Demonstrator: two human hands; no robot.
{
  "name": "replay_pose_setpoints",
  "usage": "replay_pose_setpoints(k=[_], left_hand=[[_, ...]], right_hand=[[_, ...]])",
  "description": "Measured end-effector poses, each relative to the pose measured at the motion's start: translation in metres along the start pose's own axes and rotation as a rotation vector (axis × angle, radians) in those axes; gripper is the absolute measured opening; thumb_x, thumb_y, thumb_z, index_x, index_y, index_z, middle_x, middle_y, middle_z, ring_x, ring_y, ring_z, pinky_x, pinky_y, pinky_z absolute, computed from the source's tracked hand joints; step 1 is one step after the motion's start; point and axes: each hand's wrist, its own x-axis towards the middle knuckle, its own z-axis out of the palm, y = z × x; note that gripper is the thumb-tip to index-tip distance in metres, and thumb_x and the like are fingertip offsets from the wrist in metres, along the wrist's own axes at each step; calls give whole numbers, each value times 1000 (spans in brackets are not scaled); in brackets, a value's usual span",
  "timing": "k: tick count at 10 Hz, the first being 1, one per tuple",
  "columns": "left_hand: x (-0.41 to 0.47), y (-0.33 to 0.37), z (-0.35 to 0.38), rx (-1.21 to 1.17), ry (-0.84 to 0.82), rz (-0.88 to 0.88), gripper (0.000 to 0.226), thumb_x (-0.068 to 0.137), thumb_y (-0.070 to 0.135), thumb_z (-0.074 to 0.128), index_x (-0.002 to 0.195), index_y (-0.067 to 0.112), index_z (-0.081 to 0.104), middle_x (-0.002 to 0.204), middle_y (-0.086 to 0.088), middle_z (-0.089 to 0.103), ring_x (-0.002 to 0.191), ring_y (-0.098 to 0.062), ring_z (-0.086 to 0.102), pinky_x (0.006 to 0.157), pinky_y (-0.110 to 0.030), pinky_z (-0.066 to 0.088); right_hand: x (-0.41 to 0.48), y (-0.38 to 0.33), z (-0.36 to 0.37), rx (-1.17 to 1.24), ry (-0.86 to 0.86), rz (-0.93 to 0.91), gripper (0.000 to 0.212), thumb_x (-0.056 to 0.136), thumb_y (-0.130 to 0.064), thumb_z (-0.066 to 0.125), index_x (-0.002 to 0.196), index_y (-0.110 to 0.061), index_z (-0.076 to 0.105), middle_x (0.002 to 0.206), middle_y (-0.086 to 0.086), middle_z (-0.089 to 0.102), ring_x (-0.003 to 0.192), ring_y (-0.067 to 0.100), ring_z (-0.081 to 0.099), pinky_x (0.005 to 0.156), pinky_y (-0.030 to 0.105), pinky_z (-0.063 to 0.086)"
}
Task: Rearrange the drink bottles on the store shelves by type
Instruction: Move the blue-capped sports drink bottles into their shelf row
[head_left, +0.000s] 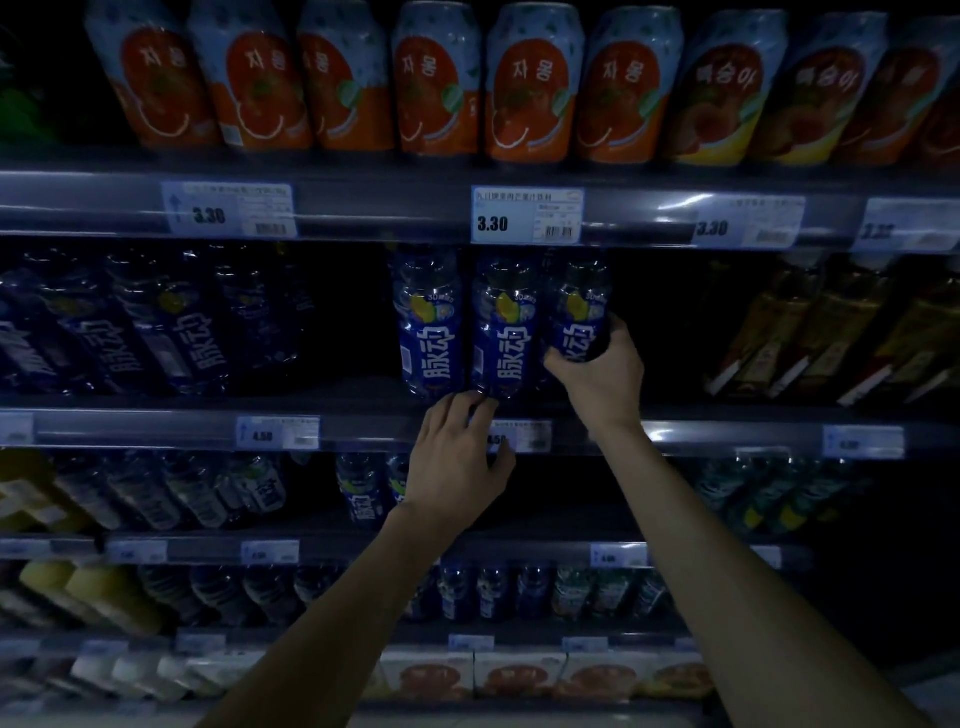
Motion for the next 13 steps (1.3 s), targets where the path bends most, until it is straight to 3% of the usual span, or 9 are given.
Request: replay_pose_setpoints(k=[2,4,6,8,10,11,12,13], left_hand=[[1,-2,0,-22,-4,-11,49,91,34,56,132,9,50,133,-9,51,128,-29,40,110,-40,32],[2,-3,0,-38,-7,-19,47,92,34,54,132,9,50,134,-10,51,128,-29,40,110,-41,33],[3,-3,1,-39,-22,-26,49,92,36,52,134,10,47,135,-8,49,129,-28,38,110,-39,31],[5,-2,-3,-62,-9,-40,49,91,35,55,133,10,49,131,-8,52,125,-28,42,107,-39,34],[6,-2,-4,-85,-42,-55,51,93,37,52,136,11,45,133,-7,49,126,-26,39,108,-37,33],[7,-1,-8,-131,-55,-77,52,92,36,54,137,11,44,132,-7,50,124,-26,42,105,-38,37],[9,0,-14,-255,-58,-144,52,91,35,58,137,15,44,132,-6,49,117,-26,48,91,-37,45],[12,0,-22,-377,-42,-208,51,90,32,61,136,17,44,132,-4,48,106,-23,54,81,-28,46]], right_hand=[[10,-4,-13,-71,-127,28,54,66,-26,86,111,-24,57,101,-6,66,87,5,63,71,16,50],[6,-4,-17,-64,-156,61,54,64,-26,86,108,-30,56,93,-21,62,81,-13,58,62,4,43],[7,-3,-18,-82,-167,68,53,65,-27,85,109,-30,54,92,-20,60,81,-12,55,64,8,42],[5,-3,-16,-67,-152,79,57,66,-26,86,113,-29,52,93,-21,59,80,-14,54,59,0,40],[2,-4,-16,-47,-158,81,64,69,-24,84,124,-19,53,106,-6,64,91,5,61,70,10,45],[-4,-7,-16,-42,-144,92,63,71,-25,83,125,-18,51,104,-9,62,90,3,59,77,16,49],[-13,-4,-19,-59,-71,95,69,72,-29,83,130,-17,47,102,-18,57,97,-5,55,79,7,46],[-27,-5,-22,-101,-8,100,88,77,-33,78,148,-11,29,142,3,47,131,9,41,108,31,39]])
